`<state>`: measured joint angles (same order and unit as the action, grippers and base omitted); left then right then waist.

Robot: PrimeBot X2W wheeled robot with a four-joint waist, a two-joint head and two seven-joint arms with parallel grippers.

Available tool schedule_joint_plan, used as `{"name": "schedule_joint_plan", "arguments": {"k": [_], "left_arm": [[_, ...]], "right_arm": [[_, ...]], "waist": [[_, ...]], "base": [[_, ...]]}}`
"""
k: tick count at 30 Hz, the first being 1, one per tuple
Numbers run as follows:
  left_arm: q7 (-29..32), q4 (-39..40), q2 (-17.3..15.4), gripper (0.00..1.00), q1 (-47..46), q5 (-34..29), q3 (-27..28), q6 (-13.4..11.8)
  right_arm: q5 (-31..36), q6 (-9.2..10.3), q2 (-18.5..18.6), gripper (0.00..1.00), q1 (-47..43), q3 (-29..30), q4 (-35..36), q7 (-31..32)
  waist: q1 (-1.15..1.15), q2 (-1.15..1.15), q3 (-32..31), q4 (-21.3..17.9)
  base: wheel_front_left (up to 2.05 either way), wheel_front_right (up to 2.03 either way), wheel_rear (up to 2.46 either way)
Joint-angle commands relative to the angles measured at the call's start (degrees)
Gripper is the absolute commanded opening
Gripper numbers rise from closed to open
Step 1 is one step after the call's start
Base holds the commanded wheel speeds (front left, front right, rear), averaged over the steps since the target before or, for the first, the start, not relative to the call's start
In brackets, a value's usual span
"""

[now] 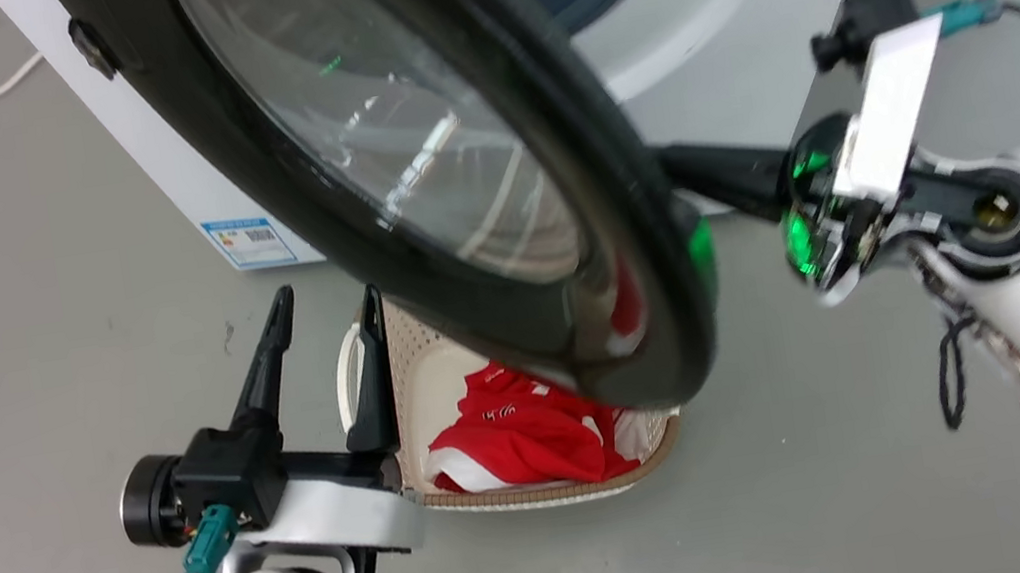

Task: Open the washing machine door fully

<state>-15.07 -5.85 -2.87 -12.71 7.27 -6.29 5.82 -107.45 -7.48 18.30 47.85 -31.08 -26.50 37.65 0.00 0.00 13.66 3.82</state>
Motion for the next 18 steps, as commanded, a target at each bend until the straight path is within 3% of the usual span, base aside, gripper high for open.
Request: {"name": "schedule_joint_plan", "arguments": {"k": [1,18], "left_arm": [[-0.15,-0.15,-0.01,1.00,1.13,-0.13,-0.09,0.09],[-0.15,-1.02,-0.01,1.00,4.21,0.63,-0.71,-0.74]], "right_arm": [[-0.74,-0.02,-0.88,0.00,-2.16,-0.71,1.25,0.15],[-0.47,-0.01,-5.50,0.00,-11.13,-3.40,6.42,-4.69]], "waist": [[0.00,0.00,-1.55,-0.44],[0.00,0.00,-5.88,-0.70]], "base": [[0.00,0.00,0.00],[0.00,0.00,0.00]]}}
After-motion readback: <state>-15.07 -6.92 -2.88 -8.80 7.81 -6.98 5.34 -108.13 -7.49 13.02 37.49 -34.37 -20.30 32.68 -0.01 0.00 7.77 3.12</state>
